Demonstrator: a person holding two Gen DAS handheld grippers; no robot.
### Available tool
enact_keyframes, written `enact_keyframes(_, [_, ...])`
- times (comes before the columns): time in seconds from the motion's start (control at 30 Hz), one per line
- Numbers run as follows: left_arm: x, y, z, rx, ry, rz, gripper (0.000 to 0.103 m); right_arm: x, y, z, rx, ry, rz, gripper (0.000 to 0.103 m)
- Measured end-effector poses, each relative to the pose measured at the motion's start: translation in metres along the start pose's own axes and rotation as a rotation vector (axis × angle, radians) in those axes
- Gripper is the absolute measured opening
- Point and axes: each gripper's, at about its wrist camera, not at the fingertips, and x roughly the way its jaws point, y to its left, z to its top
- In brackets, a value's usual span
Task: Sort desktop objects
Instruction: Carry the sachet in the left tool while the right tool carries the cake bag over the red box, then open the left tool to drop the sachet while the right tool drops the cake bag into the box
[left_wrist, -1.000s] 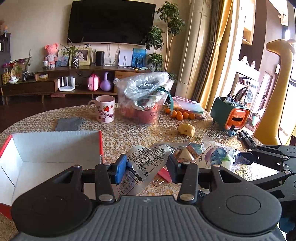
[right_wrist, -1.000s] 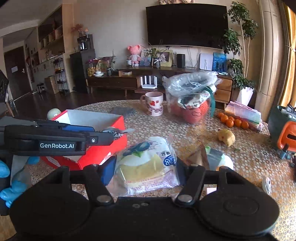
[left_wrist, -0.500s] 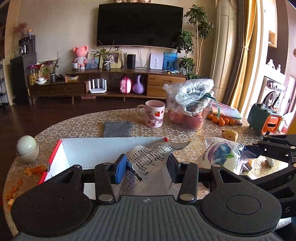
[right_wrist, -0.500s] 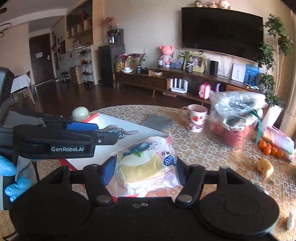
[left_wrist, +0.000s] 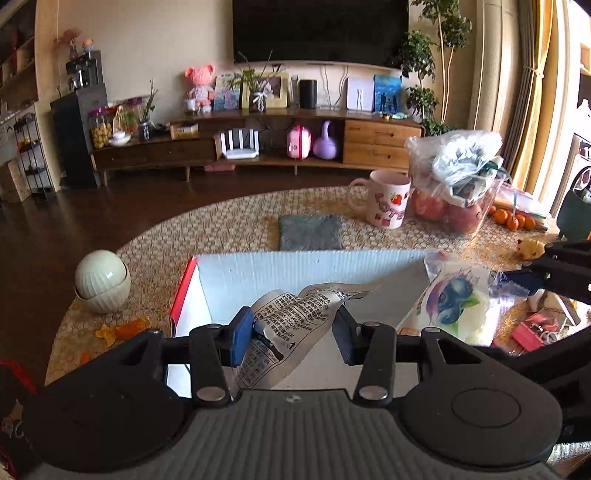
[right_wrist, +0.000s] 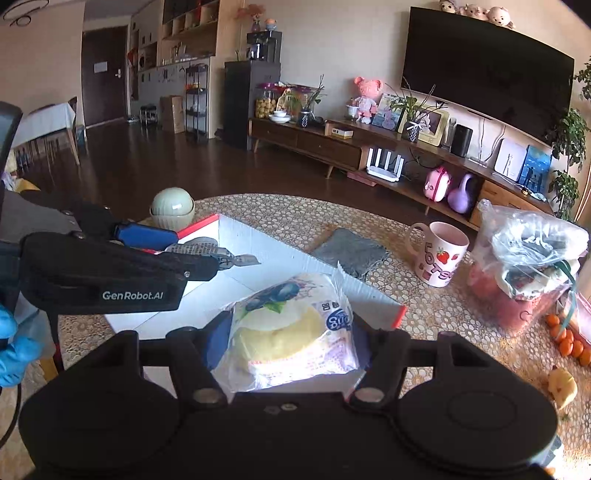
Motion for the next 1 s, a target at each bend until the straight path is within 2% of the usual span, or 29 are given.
enact_keyframes(0.2, [0.033,0.004,-0.006,0.009,0.069,0.023,0.045,0.044,0.01,-0.01,-0.016,0.122,0.012,0.064])
enact_keyframes(0.5, [0.062,0.005,-0.018,0.029,0.159,0.006,0.045,0.071,0.023,-0.024,-0.024,0.211,0.031,0.064])
enact_keyframes(0.7, [0.073,0.006,-0.023,0.037,0.213,0.001,0.045,0.078,0.025,-0.027,-0.02,0.241,0.022,0.065])
enact_keyframes(1.0, [0.077,0.005,-0.023,0.022,0.246,0.02,0.045,0.078,0.022,-0.026,-0.008,0.264,0.024,0.069])
